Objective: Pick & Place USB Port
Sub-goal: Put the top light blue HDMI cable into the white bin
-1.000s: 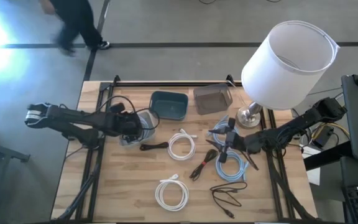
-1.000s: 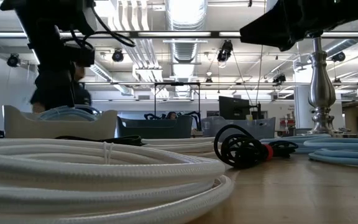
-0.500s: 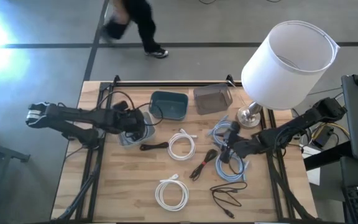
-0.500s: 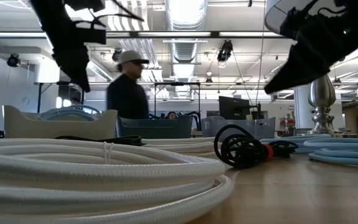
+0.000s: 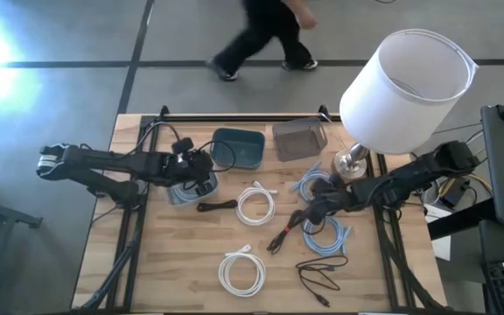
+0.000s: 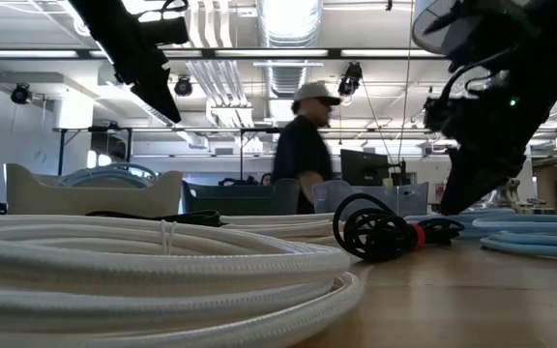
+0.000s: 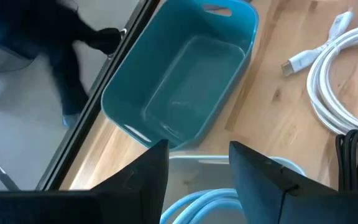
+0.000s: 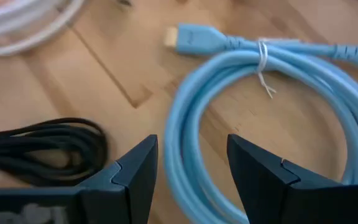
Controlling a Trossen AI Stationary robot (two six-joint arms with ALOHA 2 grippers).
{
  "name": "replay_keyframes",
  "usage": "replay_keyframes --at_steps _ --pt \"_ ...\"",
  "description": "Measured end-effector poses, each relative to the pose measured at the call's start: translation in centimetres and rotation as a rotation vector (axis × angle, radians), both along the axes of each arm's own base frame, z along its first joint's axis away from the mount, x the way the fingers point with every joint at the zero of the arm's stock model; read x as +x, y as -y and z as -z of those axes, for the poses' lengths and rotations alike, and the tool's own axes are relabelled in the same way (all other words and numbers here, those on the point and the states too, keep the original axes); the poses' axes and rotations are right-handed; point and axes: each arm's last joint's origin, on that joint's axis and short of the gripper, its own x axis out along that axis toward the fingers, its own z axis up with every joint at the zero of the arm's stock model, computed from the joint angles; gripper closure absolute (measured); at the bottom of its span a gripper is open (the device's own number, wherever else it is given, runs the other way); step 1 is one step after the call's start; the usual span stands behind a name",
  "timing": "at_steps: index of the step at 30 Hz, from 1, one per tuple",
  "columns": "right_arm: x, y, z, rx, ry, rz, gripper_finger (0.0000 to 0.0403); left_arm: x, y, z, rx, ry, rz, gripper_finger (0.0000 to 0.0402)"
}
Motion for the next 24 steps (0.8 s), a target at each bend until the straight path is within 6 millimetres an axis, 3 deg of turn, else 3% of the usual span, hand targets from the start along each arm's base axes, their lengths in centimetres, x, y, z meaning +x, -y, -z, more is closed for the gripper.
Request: replay_keyframes --at_steps 15,19,24 --pt "2.3 -0.4 2.6 0.003 -0.154 0.000 0.0221 0.0 0.0 0.0 -0.001 0.006 -0.001 0.0229" --pt "2.7 -0.5 2.4 0.005 -0.144 -0.006 0.0255 0.1 0.0 0.0 -0.008 0.011 -0.002 0.0229" --pt "2.9 -0.6 1.6 0.024 -0.114 -0.019 0.0329 0.2 0.1 0.0 -0.041 0.026 0.020 0.0229"
